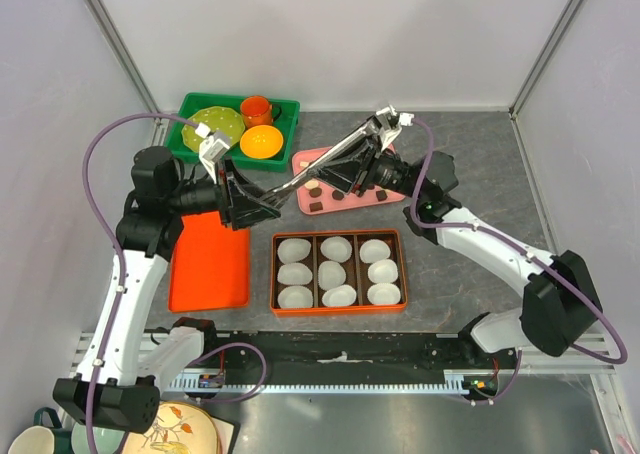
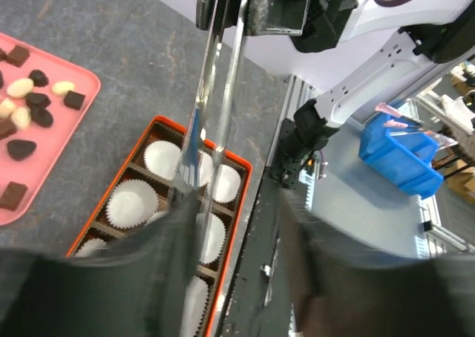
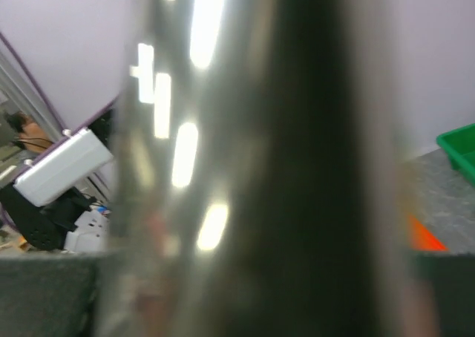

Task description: Pack the chocolate

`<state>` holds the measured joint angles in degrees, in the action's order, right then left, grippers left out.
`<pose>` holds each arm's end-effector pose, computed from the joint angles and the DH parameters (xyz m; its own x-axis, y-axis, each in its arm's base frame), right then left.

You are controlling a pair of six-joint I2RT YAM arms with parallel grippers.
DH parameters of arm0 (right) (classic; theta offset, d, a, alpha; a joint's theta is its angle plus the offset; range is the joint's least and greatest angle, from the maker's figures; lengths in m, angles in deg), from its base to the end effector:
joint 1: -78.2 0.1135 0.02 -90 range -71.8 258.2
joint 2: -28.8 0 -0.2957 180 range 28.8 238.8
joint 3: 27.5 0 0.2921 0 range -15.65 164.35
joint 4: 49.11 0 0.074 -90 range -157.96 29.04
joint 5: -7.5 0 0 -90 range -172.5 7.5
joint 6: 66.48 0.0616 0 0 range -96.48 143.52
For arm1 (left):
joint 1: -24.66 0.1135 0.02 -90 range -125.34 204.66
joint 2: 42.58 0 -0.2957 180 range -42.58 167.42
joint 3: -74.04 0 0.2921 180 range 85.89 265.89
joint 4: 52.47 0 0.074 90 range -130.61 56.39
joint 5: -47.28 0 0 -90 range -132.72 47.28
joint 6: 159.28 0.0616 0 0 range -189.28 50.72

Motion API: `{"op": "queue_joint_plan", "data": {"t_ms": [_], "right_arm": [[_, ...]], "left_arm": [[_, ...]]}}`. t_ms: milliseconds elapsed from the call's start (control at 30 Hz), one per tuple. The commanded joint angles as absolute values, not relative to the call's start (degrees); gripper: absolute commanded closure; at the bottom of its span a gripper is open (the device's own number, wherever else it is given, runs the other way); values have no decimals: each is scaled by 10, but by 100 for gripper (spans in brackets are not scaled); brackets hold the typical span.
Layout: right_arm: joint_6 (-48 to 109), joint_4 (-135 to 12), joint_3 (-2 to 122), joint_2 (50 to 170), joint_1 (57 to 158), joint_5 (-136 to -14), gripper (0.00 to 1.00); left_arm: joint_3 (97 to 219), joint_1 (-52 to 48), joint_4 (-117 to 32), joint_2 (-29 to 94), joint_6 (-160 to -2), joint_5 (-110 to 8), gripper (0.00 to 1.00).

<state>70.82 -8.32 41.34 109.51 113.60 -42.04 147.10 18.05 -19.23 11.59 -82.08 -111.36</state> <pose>0.2735 0.2434 0.4037 -0.3969 0.4040 -0.8242 -0.9026 -0.0084 0.4305 0.2087 -0.0819 0.4239 -0.4479 -0.0293 -0.8936 0.8603 0.2579 -0.4397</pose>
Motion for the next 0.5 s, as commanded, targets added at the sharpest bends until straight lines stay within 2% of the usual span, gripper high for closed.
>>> {"op": "queue_joint_plan", "data": {"t_ms": [0,33,67,100,267,467], "right_arm": [[618,-136,415,1054,1132,-450,76],[608,-161,419,1047,1132,-448,76],[596,-174,421,1043,1132,-450,76],[567,-197,424,1036,1132,-450,76],[533,-260,426,1006,1133,-437,76],[508,-302,429,989,1134,-427,75]], "left_arm": [[1537,180,-88,112,-736,-1068,31],[1545,180,-73,113,-712,-1057,5],[1562,180,-62,116,-703,-1041,2],[1573,180,-37,116,-694,-978,1],[1576,181,-21,102,-631,-901,1],[1565,181,-9,116,-591,-938,1]]}}
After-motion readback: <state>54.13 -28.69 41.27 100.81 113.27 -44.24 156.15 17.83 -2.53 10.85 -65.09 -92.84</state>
